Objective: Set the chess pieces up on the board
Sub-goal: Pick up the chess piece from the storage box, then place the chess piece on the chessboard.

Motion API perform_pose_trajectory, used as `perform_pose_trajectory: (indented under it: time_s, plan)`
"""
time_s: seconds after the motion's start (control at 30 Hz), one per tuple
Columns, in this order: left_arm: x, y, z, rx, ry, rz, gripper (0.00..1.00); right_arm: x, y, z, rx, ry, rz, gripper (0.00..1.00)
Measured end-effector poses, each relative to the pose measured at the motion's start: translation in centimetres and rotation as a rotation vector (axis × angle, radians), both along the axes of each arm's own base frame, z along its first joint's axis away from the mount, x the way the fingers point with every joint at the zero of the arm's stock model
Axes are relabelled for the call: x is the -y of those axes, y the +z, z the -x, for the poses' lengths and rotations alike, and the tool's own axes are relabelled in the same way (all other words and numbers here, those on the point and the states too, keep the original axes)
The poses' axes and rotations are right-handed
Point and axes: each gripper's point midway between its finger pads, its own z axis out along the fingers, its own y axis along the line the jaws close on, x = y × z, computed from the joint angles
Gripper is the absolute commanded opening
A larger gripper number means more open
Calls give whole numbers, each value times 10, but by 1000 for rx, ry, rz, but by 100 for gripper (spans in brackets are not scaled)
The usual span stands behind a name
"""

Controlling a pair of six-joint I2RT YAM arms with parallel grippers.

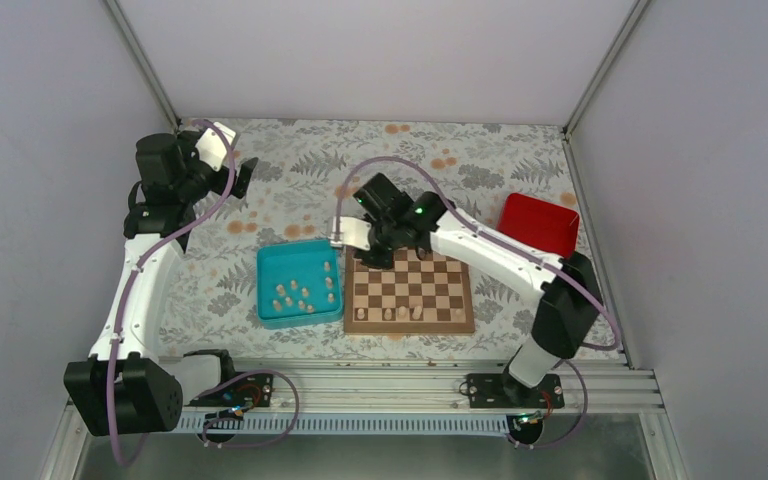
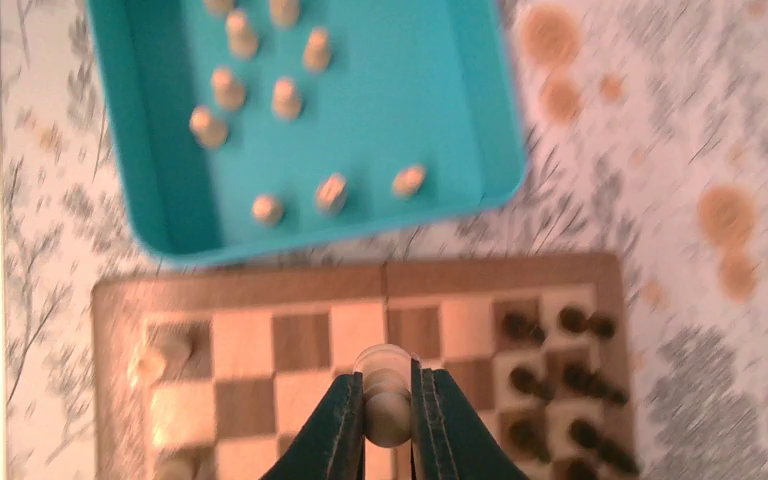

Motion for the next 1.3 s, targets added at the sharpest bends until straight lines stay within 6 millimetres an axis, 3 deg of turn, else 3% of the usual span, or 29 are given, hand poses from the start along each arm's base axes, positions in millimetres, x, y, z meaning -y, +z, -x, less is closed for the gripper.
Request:
perform_pose_trajectory:
  time_s: [0.17,0.33,0.43,0.83,1.3]
  plan:
    - [1,0,0,0,-5,2,100,34,-31,23,-65,-10,51,5]
    - [3,0,1,0,-15,6,100,48,-69,39,-134,-8,101,5]
    - [3,0,1,0,-15,6,100,48,-81,43,-149,-6,107,5]
    - [1,-3,1,-7,-10,6,100,35,-112,45,-216,17,112,5]
    - [0,-6,1,-13,-8,6,100,23,-114,52,-232,51,101,5]
